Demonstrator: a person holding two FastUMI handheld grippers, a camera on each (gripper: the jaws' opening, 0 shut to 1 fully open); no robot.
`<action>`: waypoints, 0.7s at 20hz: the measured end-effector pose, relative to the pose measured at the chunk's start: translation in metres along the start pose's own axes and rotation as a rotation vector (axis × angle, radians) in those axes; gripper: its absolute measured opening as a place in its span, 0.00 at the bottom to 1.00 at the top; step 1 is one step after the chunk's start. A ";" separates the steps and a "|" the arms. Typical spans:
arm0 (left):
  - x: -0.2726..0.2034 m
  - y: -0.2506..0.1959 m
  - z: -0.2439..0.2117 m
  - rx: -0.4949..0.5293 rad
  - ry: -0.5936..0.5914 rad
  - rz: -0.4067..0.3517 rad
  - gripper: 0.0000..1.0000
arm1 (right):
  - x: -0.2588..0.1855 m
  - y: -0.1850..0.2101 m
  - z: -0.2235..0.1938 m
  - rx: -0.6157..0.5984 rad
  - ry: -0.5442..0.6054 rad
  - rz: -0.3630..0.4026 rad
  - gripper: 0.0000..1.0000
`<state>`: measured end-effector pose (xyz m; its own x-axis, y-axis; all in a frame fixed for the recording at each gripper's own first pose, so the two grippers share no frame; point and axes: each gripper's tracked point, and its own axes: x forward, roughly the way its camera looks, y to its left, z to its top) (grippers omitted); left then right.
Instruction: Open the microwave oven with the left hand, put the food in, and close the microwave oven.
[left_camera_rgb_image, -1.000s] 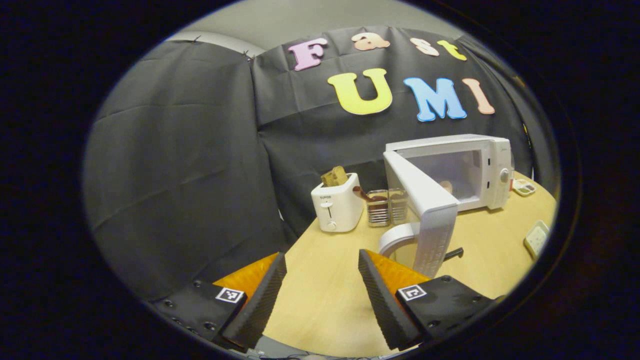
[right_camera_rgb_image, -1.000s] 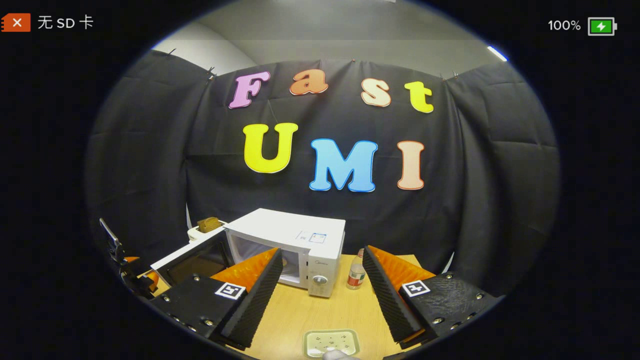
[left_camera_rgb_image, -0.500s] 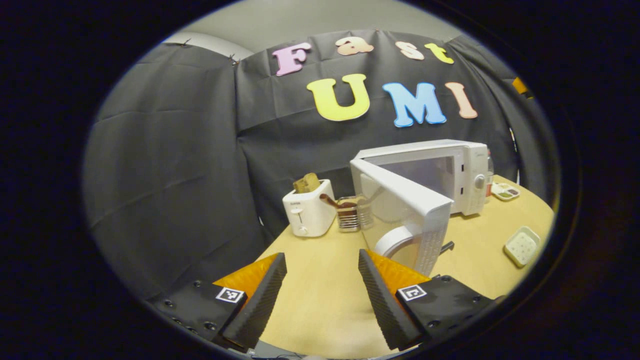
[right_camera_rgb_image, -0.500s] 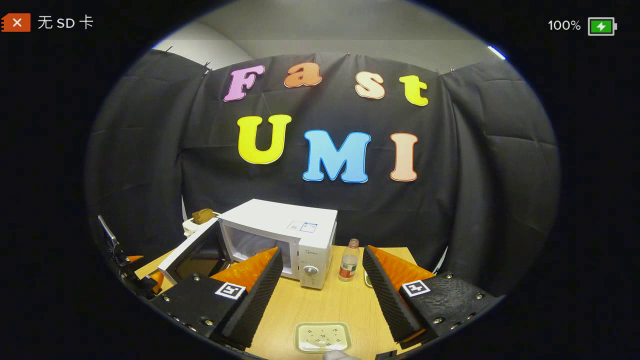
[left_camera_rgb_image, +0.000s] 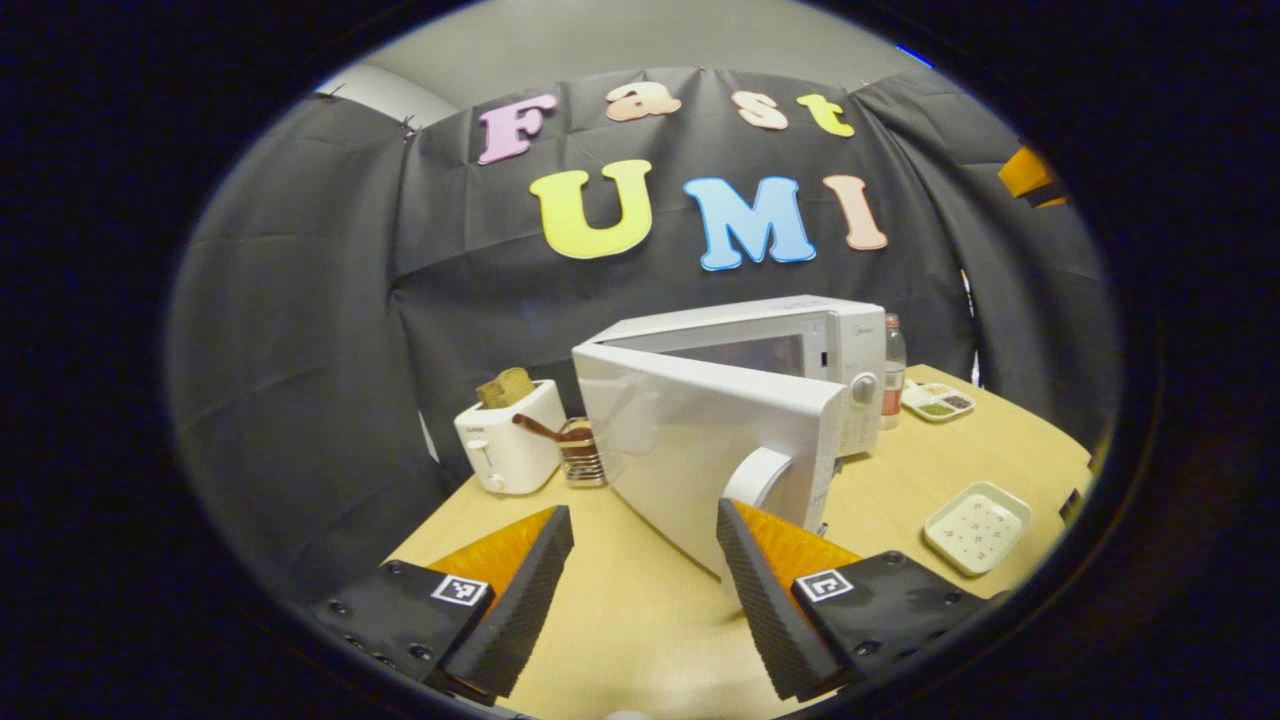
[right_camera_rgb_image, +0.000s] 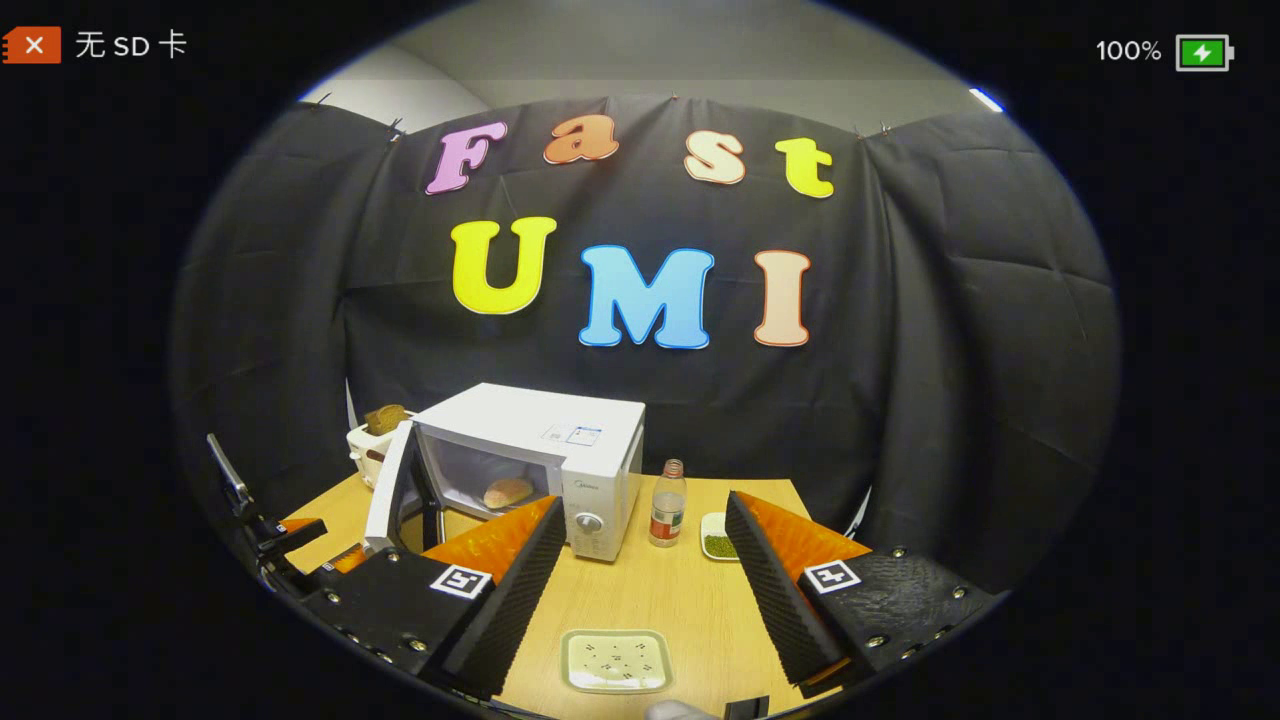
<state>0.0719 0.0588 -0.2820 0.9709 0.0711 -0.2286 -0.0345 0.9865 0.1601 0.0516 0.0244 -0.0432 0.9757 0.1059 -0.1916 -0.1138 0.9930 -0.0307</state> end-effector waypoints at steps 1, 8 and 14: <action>0.004 -0.010 0.003 0.003 -0.005 -0.014 0.96 | 0.000 -0.004 -0.002 0.005 0.005 -0.004 0.98; 0.047 -0.074 0.025 0.033 -0.020 -0.107 0.97 | 0.007 -0.045 -0.020 0.019 0.061 -0.056 0.98; 0.096 -0.121 0.050 0.054 -0.040 -0.159 0.96 | 0.020 -0.070 -0.031 0.047 0.096 -0.079 0.98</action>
<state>0.1808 -0.0610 -0.2748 0.9718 -0.0918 -0.2171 0.1316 0.9754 0.1767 0.0730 -0.0448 -0.0755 0.9586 0.0237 -0.2837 -0.0259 0.9997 -0.0042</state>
